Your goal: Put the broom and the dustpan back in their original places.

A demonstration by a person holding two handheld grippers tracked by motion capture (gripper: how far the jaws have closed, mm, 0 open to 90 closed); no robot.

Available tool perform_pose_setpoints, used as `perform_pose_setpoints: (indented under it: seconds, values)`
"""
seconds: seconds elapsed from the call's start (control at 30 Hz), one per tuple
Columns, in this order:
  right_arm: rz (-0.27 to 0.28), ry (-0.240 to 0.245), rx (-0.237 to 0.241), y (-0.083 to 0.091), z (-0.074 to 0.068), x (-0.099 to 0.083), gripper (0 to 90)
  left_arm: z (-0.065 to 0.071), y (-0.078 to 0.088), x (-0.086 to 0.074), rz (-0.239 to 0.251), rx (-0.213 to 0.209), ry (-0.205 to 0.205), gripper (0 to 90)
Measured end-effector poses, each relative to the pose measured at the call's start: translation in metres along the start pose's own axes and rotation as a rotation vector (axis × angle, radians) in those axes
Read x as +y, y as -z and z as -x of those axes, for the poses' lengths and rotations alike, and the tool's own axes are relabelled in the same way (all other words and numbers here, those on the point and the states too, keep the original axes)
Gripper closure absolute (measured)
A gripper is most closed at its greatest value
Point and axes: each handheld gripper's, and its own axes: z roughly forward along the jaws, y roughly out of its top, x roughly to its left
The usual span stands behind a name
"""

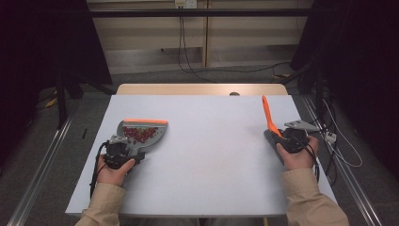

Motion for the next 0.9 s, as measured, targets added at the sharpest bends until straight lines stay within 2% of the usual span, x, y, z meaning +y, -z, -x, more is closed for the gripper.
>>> perform_pose_setpoints:
  seconds: [0.17, 0.4, 0.67, 0.83, 0.9]
  values:
    - [0.016, -0.055, 0.027, -0.001, 0.000, -0.001, 70.0, 0.002, 0.000, 0.000, 0.001, -0.017, 0.001, 45.1]
    - [0.017, -0.056, 0.044, -0.004, -0.006, 0.000, 69.2, 0.003, 0.002, 0.000, 0.014, -0.035, -0.004, 43.5]
    - [0.011, -0.056, 0.072, -0.009, -0.019, 0.001, 67.8, 0.003, 0.003, 0.000, 0.030, -0.039, -0.001, 43.0]
    - [-0.008, -0.071, 0.103, -0.016, -0.029, 0.000, 63.2, 0.003, 0.003, 0.000, 0.028, -0.040, -0.003, 42.4]
    - [-0.013, -0.057, 0.103, -0.018, -0.033, 0.000, 61.6, 0.003, 0.003, 0.000, 0.030, -0.042, -0.003, 42.3]
